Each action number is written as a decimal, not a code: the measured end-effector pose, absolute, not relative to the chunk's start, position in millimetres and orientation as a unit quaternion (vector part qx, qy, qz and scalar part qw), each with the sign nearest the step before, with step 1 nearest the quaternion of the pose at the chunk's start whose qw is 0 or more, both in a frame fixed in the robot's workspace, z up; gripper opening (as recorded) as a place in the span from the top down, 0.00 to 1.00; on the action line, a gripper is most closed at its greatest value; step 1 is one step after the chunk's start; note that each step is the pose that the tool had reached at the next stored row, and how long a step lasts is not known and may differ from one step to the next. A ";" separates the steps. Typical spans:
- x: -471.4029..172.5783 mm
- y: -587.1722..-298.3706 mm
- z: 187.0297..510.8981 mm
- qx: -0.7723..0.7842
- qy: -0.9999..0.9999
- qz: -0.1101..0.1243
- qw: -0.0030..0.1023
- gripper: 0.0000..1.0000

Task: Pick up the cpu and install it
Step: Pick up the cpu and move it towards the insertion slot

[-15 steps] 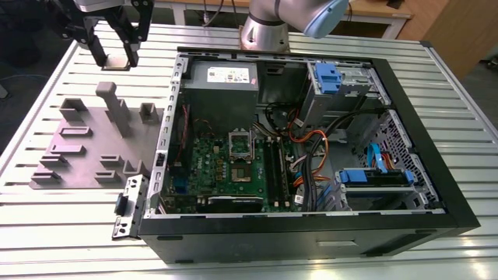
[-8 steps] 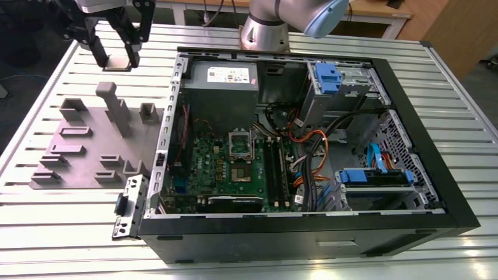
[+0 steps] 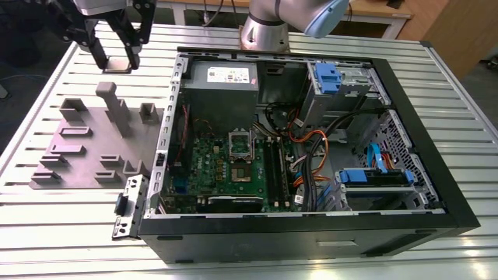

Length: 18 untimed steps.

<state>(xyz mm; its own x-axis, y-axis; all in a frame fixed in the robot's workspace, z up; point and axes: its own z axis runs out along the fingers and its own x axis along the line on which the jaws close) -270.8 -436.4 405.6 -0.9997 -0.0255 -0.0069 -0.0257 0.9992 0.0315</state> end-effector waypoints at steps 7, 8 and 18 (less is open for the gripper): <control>-266.7 -436.4 405.4 -0.013 1.000 0.016 0.003 0.53; -266.1 -436.4 405.4 -0.013 1.000 0.016 0.003 0.53; -264.8 -447.6 404.9 -0.013 1.000 0.016 0.003 0.53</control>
<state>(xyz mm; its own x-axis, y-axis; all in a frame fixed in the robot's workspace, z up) -264.8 -447.6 404.9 -0.9997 -0.0254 -0.0068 -0.0256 0.9992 0.0313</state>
